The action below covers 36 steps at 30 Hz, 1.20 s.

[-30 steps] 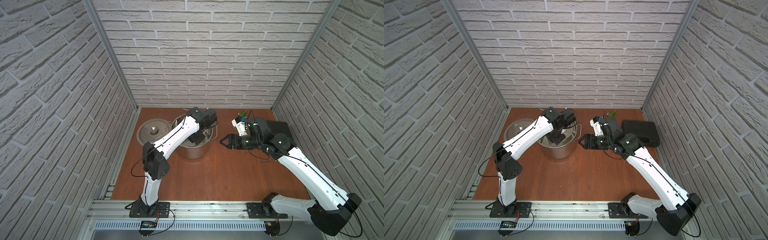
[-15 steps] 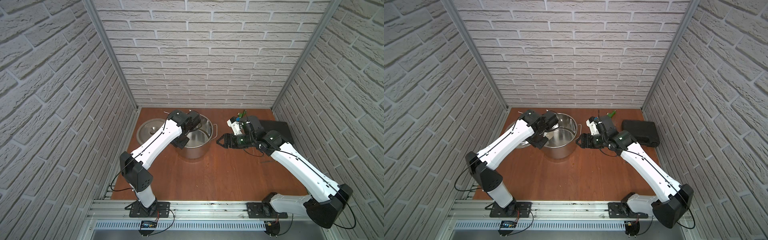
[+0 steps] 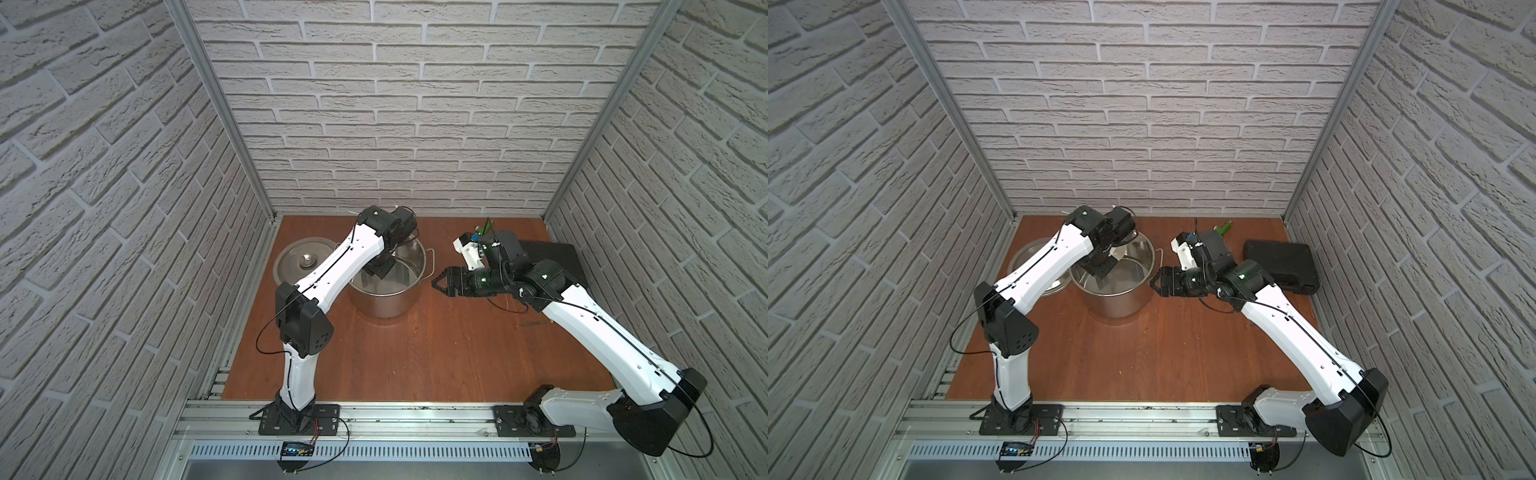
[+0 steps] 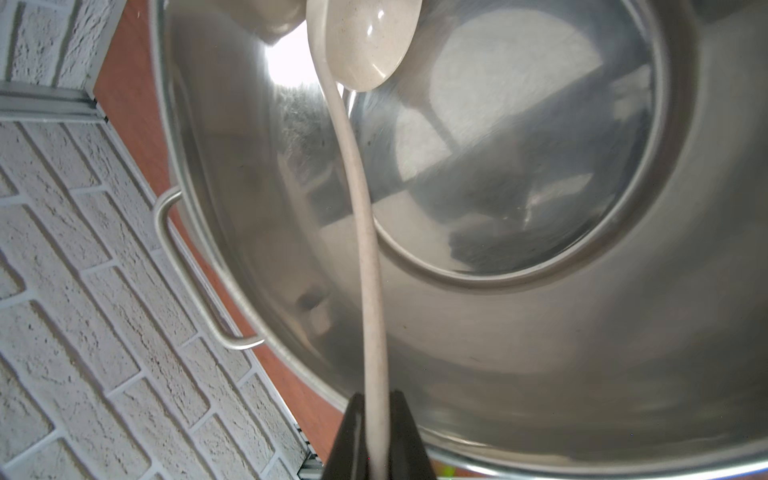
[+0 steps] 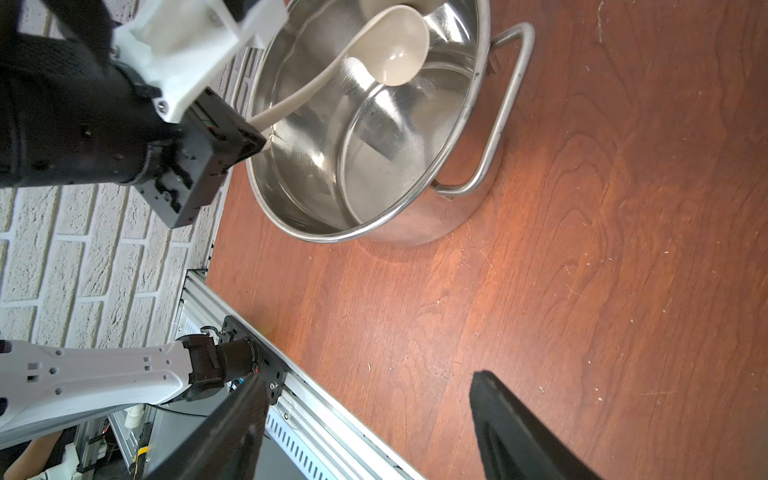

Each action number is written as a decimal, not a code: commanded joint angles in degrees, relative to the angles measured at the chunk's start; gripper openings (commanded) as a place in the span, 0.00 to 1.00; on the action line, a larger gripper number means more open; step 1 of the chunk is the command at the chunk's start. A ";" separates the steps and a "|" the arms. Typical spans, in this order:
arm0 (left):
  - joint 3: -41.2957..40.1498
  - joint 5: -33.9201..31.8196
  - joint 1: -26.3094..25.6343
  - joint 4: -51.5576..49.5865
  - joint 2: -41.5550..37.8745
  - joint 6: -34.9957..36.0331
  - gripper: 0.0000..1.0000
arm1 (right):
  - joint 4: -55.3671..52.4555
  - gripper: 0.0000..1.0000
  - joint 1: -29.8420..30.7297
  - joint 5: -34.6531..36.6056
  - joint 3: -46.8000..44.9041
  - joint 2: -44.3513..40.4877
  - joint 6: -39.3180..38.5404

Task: Stir the soup with a spoon
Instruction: Stir the soup in the pan with a stick.

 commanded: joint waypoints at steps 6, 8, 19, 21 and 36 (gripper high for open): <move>-5.32 3.83 -5.61 1.60 -2.82 -2.48 0.00 | -0.16 0.86 0.60 1.15 -0.88 -2.70 -2.27; -8.26 4.11 -6.07 1.69 -5.15 -3.43 0.00 | 0.42 0.85 0.61 1.05 -1.56 -2.86 -1.96; -16.32 -0.49 -3.87 -5.29 -13.93 -6.41 0.00 | 5.09 0.83 1.08 -0.33 -4.38 -2.17 1.37; -16.91 -1.22 -2.53 -5.92 -14.64 -6.06 0.00 | 5.08 0.82 1.32 -0.05 -4.57 -2.32 1.46; -1.18 -0.99 0.66 -2.52 -3.20 0.00 0.00 | -0.24 0.83 1.48 4.03 -4.32 -5.64 -1.54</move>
